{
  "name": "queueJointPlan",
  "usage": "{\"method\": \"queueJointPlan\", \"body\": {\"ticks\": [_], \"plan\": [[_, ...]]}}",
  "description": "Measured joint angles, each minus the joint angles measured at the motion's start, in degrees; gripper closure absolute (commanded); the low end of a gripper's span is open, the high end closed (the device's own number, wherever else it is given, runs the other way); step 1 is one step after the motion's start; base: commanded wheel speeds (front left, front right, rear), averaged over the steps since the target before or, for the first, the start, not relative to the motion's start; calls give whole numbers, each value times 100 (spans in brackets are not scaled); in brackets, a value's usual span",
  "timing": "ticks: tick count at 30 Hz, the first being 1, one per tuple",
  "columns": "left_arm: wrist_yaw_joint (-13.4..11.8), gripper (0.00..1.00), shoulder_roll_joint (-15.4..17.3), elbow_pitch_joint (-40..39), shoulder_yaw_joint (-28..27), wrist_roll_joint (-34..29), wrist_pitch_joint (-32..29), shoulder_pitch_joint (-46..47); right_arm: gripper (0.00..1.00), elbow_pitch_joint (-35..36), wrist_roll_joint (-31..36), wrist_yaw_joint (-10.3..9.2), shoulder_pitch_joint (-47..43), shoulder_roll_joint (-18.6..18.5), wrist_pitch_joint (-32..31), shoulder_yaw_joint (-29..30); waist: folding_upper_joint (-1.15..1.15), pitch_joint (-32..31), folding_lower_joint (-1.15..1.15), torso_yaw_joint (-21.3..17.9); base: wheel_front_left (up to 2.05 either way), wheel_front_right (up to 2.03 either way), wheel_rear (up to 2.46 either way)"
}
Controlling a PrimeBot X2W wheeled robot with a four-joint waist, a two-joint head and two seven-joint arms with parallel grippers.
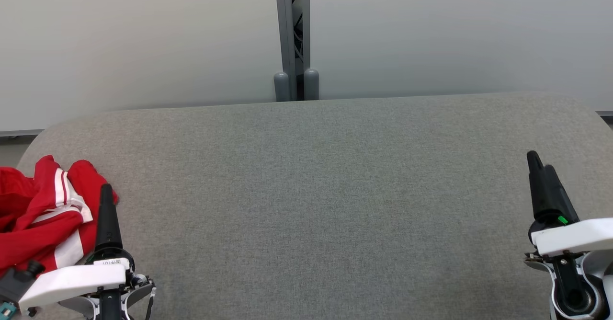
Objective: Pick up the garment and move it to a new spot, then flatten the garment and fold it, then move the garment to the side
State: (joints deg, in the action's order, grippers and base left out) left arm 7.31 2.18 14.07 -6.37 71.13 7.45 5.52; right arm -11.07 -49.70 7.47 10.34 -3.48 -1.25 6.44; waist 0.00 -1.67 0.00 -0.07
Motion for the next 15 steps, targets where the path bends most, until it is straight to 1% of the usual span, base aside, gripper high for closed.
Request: {"method": "queueJointPlan", "body": {"ticks": [1, 3, 4, 5, 13, 15], "plan": [[0, 0, 0, 0, 0, 0, 0, 0, 0, 0, 0, 0, 0, 0, 0, 0, 0, 0, 0, 0, 0, 0, 0], [0, 0, 1, -78, -11, -119, 24, -1, 0, 130, 285, 0, 14, -9, 57, -74, 0, -13, 0, 17, 0, 0, 0], [0, 0, 1, -78, -11, -119, 24, -1, 0, 130, 285, 0, 14, -9, 57, -74, 0, -13, 0, 17, 0, 0, 0], [1, 0, 1, -126, -19, -182, 36, -3, 0, 179, 424, 0, 14, -5, 82, -115, 0, -19, 0, 24, 0, 0, 0], [0, 0, 12, -611, -114, -1029, 125, -48, 0, 474, 1354, 1, -38, 8, 283, -402, 0, -64, 0, 39, 0, 0, 0], [-44, 0, 14, -739, -114, -1217, 149, -55, 0, 514, 1532, 1, -73, 12, 331, -444, 0, -75, 0, 36, 0, 0, 0]]}}
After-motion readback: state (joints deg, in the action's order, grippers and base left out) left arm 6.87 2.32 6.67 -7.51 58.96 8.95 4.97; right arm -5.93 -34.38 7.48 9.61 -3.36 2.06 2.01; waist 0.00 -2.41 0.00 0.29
